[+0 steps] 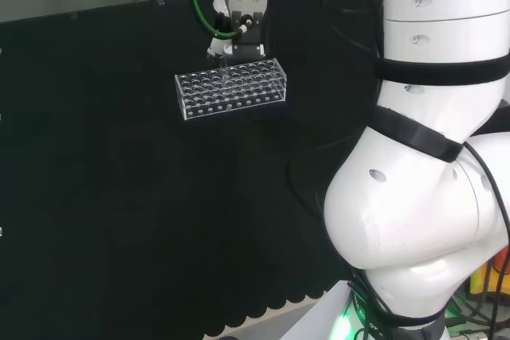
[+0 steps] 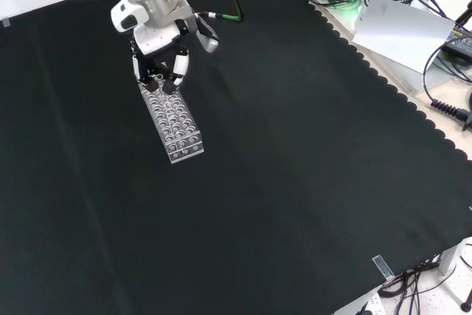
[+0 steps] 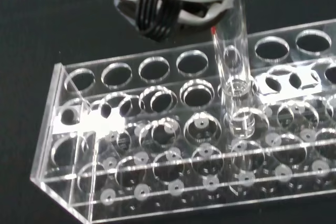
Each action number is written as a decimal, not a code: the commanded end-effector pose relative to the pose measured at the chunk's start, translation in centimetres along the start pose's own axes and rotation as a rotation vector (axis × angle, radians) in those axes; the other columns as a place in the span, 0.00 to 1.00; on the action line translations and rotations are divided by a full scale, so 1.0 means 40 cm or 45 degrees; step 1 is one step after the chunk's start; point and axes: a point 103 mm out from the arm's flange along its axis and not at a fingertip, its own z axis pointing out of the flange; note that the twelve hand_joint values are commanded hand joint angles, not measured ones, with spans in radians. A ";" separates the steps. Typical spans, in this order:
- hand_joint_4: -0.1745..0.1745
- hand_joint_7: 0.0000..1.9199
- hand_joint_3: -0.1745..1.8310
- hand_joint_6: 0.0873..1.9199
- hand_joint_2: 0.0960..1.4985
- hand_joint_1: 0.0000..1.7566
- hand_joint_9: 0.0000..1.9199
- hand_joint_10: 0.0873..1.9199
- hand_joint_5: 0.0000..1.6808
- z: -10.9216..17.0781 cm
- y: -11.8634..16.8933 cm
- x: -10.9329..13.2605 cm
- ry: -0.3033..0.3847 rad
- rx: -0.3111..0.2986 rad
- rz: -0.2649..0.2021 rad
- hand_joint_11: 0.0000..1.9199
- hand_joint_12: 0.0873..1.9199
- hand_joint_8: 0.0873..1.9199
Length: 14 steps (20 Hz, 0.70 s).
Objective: Pick up the test tube.
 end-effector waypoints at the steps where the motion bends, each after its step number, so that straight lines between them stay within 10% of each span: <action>1: 0.00 0.88 0.37 0.24 0.42 0.70 0.83 0.24 0.79 -0.029 0.012 0.001 0.039 0.033 0.021 0.67 0.41 0.23; 14: 0.00 0.88 0.39 0.23 0.40 0.70 0.84 0.23 0.80 -0.089 -0.005 -0.020 0.142 0.045 0.083 0.68 0.41 0.22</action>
